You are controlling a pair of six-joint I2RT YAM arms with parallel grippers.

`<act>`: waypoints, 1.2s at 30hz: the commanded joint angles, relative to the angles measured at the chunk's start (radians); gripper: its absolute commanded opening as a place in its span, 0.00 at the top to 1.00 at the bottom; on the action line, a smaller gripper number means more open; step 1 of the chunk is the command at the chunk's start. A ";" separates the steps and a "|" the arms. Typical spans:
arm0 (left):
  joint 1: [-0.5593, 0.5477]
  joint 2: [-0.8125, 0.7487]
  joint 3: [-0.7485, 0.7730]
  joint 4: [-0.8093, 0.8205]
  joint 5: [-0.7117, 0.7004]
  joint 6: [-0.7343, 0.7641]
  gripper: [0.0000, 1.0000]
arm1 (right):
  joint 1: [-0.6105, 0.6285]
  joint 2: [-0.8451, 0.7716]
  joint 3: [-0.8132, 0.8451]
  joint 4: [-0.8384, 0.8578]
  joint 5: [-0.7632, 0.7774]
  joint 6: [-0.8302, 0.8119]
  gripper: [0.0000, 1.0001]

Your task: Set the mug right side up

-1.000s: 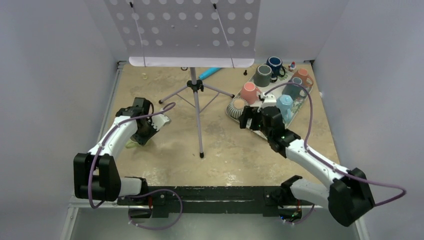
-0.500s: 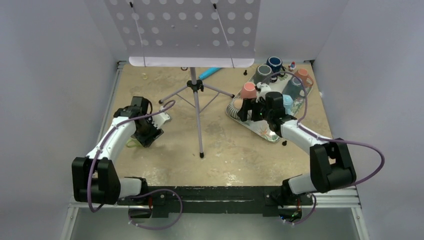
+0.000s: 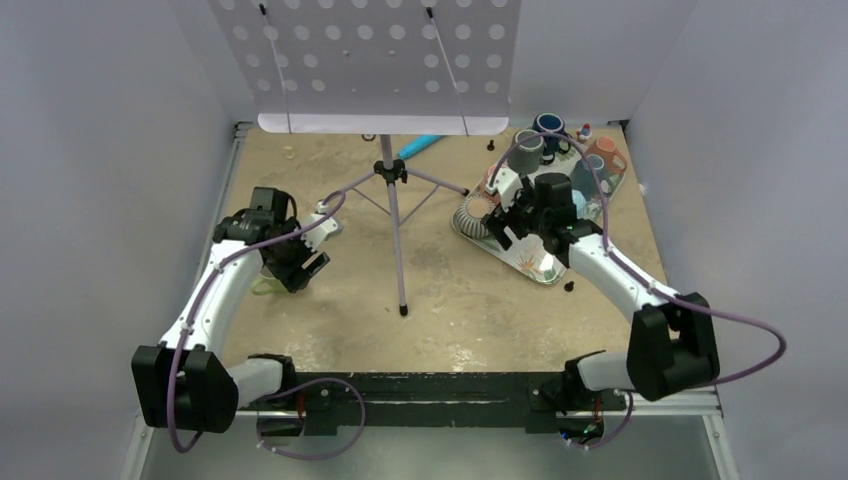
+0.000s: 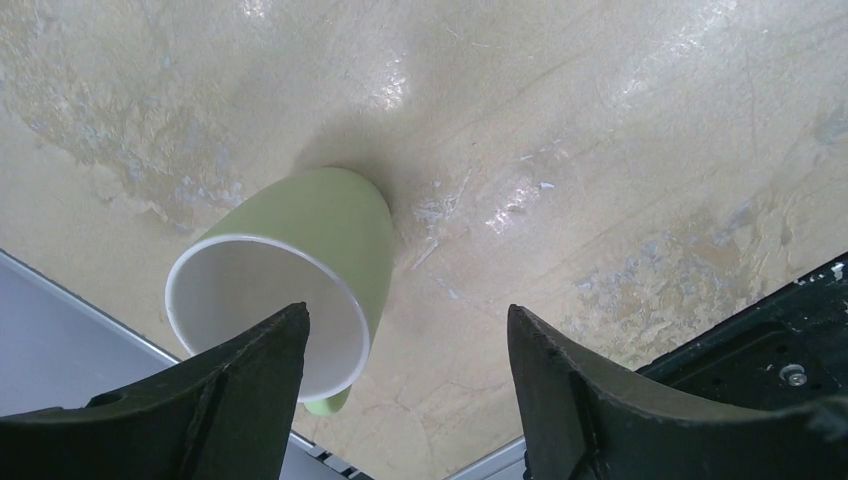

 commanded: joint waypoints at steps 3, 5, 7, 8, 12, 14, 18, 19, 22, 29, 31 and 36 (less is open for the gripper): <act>0.002 -0.033 0.023 -0.006 0.056 0.019 0.24 | 0.004 0.135 0.005 -0.013 0.046 -0.159 0.11; 0.002 -0.043 0.011 0.001 0.062 0.025 0.24 | 0.005 0.164 0.005 0.015 0.037 -0.149 0.13; 0.002 -0.052 0.001 0.007 0.064 0.026 0.24 | 0.010 0.200 0.008 0.029 0.028 -0.153 0.15; 0.002 -0.055 -0.001 0.006 0.064 0.026 0.24 | 0.012 0.217 0.012 0.036 0.034 -0.154 0.17; 0.002 -0.069 -0.002 0.003 0.069 0.029 0.24 | 0.016 0.292 0.041 0.053 0.068 -0.158 0.22; 0.002 -0.070 0.002 -0.005 0.074 0.030 0.24 | 0.016 0.337 0.086 0.021 0.066 -0.152 0.31; 0.002 -0.074 0.014 -0.019 0.082 0.022 0.24 | 0.016 0.384 0.136 -0.016 0.064 -0.141 0.50; 0.002 -0.076 0.015 -0.023 0.086 0.020 0.24 | 0.017 0.388 0.144 -0.022 0.063 -0.140 0.61; 0.001 -0.096 0.014 -0.041 0.102 0.016 0.24 | 0.017 0.370 0.149 -0.038 0.067 -0.120 0.88; 0.002 -0.163 0.067 -0.164 0.234 0.019 0.24 | 0.056 0.197 0.112 -0.075 0.136 -0.011 1.00; 0.001 -0.184 0.108 -0.230 0.326 0.033 0.23 | 0.092 0.113 0.089 -0.095 0.166 0.022 1.00; 0.002 -0.241 0.236 -0.385 0.560 0.058 0.17 | 0.204 -0.117 0.043 -0.149 0.161 0.131 1.00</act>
